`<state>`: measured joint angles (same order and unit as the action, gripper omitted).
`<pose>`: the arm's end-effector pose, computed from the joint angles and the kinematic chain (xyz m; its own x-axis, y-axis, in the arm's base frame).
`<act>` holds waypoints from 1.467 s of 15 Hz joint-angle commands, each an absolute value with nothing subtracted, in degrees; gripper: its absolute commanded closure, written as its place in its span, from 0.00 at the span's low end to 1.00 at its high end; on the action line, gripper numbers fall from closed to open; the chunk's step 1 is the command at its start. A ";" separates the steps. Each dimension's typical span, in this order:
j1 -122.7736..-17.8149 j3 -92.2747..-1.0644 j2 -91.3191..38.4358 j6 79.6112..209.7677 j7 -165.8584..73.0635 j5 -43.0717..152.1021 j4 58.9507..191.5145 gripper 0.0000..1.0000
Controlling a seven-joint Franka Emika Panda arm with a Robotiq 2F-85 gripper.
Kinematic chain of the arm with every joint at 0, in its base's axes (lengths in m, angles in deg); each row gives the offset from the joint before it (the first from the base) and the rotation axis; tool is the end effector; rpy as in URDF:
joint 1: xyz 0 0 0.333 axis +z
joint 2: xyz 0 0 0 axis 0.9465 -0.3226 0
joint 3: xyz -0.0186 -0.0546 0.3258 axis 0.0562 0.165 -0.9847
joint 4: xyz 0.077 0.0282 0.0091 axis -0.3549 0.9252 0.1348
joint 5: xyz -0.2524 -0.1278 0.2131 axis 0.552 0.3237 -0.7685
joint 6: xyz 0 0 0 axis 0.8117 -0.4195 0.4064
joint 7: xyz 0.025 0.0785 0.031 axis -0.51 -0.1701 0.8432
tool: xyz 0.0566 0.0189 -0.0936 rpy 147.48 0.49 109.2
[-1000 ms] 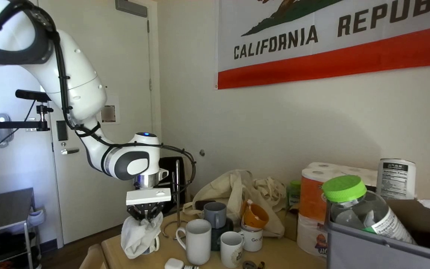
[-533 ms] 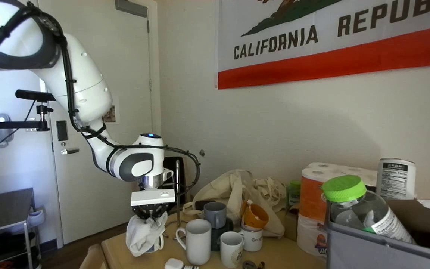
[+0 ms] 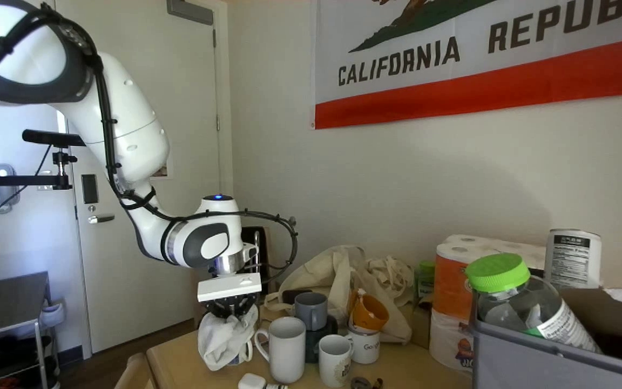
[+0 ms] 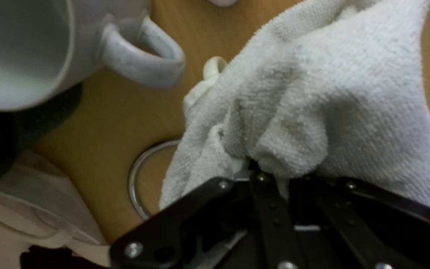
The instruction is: Use the white towel to wipe the cup in the left front
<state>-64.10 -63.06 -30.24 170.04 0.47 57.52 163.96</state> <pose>0.5011 0.1811 0.2598 0.3955 0.9085 0.1346 0.9082 -0.4087 0.0900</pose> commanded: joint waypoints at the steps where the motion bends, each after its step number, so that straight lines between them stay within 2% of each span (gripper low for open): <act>1: -63.10 -61.03 -33.52 168.62 -4.47 62.48 162.79 0.98; 7: -68.41 -66.85 -36.87 165.29 -1.13 54.60 159.83 0.98; 15: -63.89 -61.87 -37.26 164.45 -9.29 62.89 159.70 0.98; 19: -65.13 -64.70 -38.25 159.45 -6.42 61.38 158.45 0.98; 22: -65.09 -64.85 -38.75 161.10 -6.58 61.32 158.78 0.98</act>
